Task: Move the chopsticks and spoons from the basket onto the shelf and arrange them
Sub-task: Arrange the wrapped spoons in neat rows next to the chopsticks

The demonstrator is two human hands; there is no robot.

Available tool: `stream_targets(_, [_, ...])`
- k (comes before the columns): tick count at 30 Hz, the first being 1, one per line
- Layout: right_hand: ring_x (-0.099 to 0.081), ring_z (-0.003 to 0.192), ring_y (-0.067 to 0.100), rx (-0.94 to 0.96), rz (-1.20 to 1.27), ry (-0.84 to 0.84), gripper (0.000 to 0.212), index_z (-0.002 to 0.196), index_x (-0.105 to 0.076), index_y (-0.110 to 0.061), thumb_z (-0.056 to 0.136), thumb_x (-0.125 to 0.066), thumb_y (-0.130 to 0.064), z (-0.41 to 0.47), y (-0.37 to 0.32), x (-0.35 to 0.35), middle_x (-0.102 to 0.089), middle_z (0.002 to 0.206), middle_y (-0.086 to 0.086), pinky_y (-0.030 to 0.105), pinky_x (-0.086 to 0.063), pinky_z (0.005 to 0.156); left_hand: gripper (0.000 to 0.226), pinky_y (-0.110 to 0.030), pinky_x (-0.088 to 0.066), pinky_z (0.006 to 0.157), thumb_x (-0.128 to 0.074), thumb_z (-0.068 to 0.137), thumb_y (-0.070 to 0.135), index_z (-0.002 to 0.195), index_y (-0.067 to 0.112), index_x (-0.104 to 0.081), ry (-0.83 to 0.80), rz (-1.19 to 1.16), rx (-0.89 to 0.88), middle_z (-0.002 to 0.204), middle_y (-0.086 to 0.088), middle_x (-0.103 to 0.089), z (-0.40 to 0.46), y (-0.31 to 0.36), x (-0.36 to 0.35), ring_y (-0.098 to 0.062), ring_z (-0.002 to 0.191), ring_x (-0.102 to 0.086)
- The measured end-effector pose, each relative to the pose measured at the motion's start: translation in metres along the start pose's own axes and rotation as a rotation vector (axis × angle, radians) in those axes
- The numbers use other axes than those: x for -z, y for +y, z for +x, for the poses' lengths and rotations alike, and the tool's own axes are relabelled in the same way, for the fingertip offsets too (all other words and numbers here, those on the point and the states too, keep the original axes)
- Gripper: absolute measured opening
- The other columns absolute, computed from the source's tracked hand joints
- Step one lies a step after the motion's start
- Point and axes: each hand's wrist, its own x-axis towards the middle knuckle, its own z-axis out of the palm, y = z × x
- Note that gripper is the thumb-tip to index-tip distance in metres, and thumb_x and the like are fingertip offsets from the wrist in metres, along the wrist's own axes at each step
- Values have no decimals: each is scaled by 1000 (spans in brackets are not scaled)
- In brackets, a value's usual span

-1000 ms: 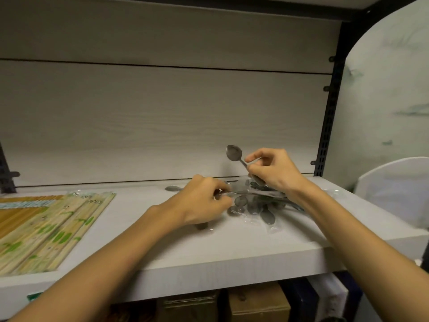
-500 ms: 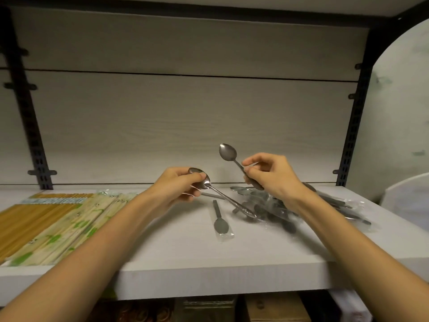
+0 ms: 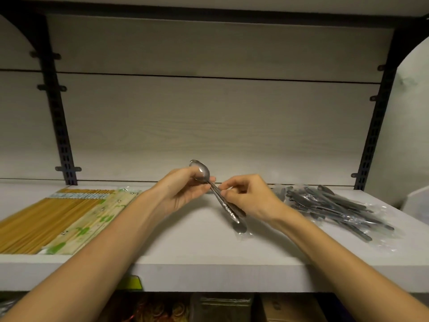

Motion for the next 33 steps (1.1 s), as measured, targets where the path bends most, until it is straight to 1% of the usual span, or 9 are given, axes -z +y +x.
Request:
stream_targets(4, [-52, 52, 8, 91, -89, -12, 9, 88, -73, -24, 88, -65, -19, -2, 2, -7, -61, 59, -5, 25, -46, 58, 12, -19, -57, 58, -54, 95, 4, 102, -3, -60, 32, 110, -19, 87, -7, -76, 0, -3, 5, -11, 62, -66])
stream_targets(7, [-53, 53, -3, 150, -215, 42, 11, 78, -72, -33, 87, -67, -28, -1, 7, 2, -65, 62, -15, 17, -44, 60, 11, -27, -57, 53, -51, 96, 7, 103, 3, -59, 74, 141, -34, 83, -4, -75, -3, -2, 13, -15, 64, -70])
stream_targets(11, [-52, 54, -4, 133, -296, 174, 10, 80, -72, -26, 87, -66, -21, 3, 20, 39, -69, 71, -11, 19, -42, 61, 12, -30, -54, 46, -46, 99, 8, 98, 0, -55, 125, 143, -15, 77, -9, -63, -1, -1, 22, -17, 52, -68])
stream_targets(14, [-58, 62, 2, 62, -337, 291, 14, 76, -70, -27, 87, -65, -19, 2, 32, 73, -70, 73, -10, 21, -44, 62, 13, -19, -43, 39, -44, 101, 10, 96, 0, -52, 123, 188, 16, 69, -8, -59, 4, -4, 18, -8, 36, -44])
stream_targets(18, [-68, 71, 20, -21, -316, 374, 16, 76, -68, -28, 88, -65, -17, -3, 47, 111, -71, 76, -2, 30, -53, 69, 11, -16, -30, 35, -42, 101, 9, 99, 0, -48, 127, 209, 52, 77, -12, -57, 17, -11, 0, -8, 42, -33])
stream_targets(23, [-69, 70, 26, -63, -292, 454, 14, 79, -67, -24, 88, -63, -15, 0, 58, 138, -72, 80, 7, 38, -57, 71, 9, -18, -38, 37, -37, 90, -8, 93, -6, -45, 89, 239, 53, 83, -15, -64, 33, -17, -32, -8, 40, -38])
stream_targets(27, [-66, 66, 20, -64, -314, 541, 8, 84, -67, -22, 87, -63, -15, 8, 60, 155, -72, 79, 9, 34, -56, 64, 11, -20, -46, 42, -37, 91, -14, 92, -11, -47, 31, 211, 52, 89, -18, -65, 43, -23, -57, -12, 47, -46])
stream_targets(30, [-66, 70, 21, -79, -388, 448, 3, 87, -68, -20, 86, -66, -17, 19, 59, 158, -70, 78, 5, 27, -49, 62, 9, -24, -53, 46, -47, 91, -14, 88, -10, -54, -24, 161, 48, 90, -17, -66, 47, -30, -66, -16, 50, -61])
stream_targets(33, [-65, 76, 18, -174, -562, 155, 12, 89, -70, -17, 82, -74, -27, 33, 59, 151, -71, 86, 4, 28, -51, 70, 9, -30, -57, 50, -52, 91, -9, 99, -6, -56, -76, 148, 63, 100, -15, -70, 49, -40, -67, -24, 59, -70])
